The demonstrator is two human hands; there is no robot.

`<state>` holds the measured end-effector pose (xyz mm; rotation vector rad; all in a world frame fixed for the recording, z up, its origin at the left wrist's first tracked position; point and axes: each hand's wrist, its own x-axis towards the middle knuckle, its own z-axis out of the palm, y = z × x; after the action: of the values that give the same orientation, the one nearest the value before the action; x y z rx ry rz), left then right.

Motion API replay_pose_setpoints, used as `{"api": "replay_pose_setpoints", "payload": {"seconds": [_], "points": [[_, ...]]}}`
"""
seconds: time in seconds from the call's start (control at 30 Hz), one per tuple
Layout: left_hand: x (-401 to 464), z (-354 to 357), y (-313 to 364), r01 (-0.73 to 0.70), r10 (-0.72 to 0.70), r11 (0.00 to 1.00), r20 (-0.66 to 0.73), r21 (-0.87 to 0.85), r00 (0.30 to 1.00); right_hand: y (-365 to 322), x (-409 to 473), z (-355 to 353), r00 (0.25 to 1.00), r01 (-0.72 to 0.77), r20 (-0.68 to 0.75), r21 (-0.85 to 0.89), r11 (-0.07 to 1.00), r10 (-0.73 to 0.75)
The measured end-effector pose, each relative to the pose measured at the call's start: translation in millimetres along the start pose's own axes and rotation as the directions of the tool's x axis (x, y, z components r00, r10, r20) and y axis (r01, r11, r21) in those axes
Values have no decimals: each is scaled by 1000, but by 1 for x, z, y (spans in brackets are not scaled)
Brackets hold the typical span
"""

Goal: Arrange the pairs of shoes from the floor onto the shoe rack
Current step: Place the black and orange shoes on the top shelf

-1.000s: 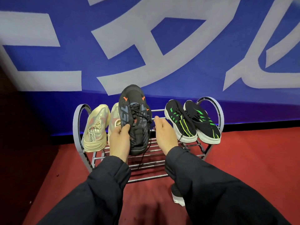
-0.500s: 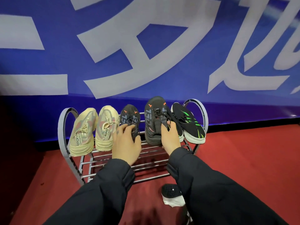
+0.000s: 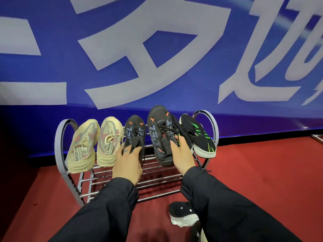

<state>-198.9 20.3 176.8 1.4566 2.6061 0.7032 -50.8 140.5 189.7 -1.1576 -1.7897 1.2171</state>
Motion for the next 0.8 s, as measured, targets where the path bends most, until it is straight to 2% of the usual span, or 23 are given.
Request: {"api": "replay_pose_setpoints", "payload": {"seconds": [0.53,0.7,0.8], "points": [[-1,5,-4,-25,24,999,-33,-27,999,-4,-4,3,997,-68,-34,-13,998,67],[6,2,-3,-101,86,991,-168,-84,982,2,-1,1,997,-56,-49,41,998,58],[2,6,18,-175,158,979,-154,-104,975,-7,-3,-4,995,-14,-99,97,995,24]]}}
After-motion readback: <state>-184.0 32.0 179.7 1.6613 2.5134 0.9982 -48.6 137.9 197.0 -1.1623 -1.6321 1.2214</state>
